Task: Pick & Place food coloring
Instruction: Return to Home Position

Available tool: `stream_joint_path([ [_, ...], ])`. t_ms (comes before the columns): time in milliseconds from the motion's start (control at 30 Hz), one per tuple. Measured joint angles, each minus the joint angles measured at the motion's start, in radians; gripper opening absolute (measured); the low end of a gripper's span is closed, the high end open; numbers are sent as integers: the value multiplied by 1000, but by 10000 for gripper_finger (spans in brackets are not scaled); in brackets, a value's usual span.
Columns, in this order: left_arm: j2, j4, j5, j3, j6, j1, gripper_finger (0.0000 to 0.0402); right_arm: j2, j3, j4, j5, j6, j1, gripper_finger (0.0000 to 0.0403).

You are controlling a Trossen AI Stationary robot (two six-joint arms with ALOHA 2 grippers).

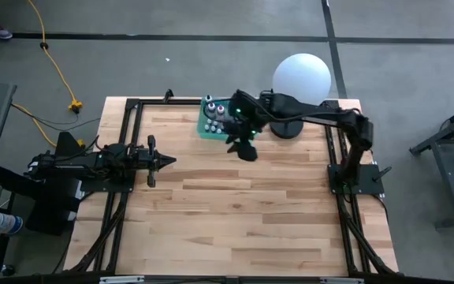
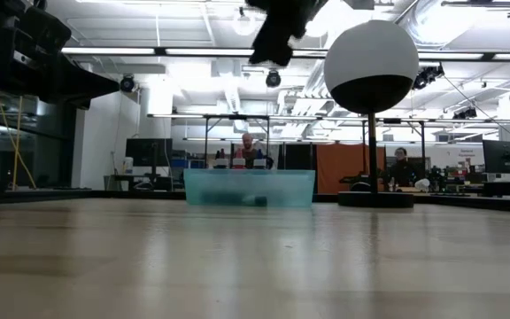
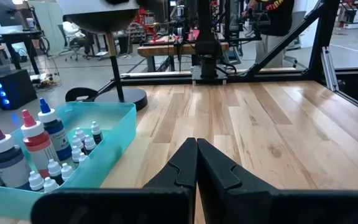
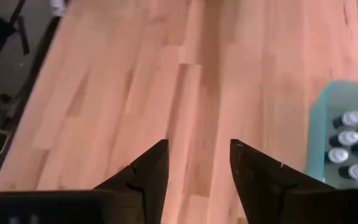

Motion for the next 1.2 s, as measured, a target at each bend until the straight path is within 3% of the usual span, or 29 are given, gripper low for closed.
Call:
stream_joint_path([
  [100,0,0,0,0,0,0,0,-72,-35,-7,5,-34,41,151],
  [233,0,0,0,0,0,0,0,-204,-192,65,8,-50,83,128],
  [433,0,0,0,0,0,0,0,-484,-573,319,74,-55,119,76],
  [667,0,0,0,0,0,0,0,-829,-971,571,41,65,131,5],
  [1033,0,0,0,0,0,0,0,-1304,-1406,848,-67,209,130,1],
  [1200,0,0,0,0,0,0,0,-1470,-1516,903,15,276,130,1],
])
